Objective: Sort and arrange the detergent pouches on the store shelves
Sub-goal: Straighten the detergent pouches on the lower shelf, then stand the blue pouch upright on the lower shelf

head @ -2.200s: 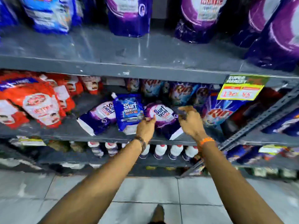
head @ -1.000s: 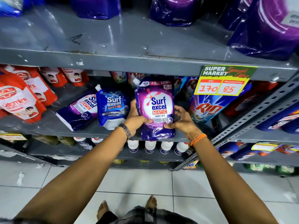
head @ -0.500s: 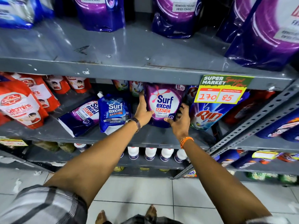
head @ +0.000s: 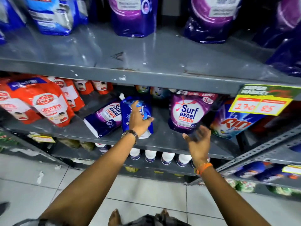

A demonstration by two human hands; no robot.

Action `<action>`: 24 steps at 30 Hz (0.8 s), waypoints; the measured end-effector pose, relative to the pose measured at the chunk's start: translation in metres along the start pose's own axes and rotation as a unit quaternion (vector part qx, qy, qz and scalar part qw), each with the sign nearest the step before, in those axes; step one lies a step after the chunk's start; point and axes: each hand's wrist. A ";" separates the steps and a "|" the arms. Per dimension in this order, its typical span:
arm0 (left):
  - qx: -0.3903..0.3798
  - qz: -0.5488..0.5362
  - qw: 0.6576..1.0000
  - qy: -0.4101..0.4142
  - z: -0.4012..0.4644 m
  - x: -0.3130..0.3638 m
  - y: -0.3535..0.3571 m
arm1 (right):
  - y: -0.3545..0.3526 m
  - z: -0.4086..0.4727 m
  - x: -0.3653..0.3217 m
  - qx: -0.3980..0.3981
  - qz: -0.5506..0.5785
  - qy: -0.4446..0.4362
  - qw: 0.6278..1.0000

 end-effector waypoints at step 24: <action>-0.136 -0.185 0.952 -0.204 -0.008 -0.053 -0.080 | 0.185 0.053 -0.006 -0.256 -0.071 0.281 0.922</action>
Point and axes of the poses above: each hand's wrist, its own z-axis towards the middle knuckle, its own y-axis out of the palm, x = y × z
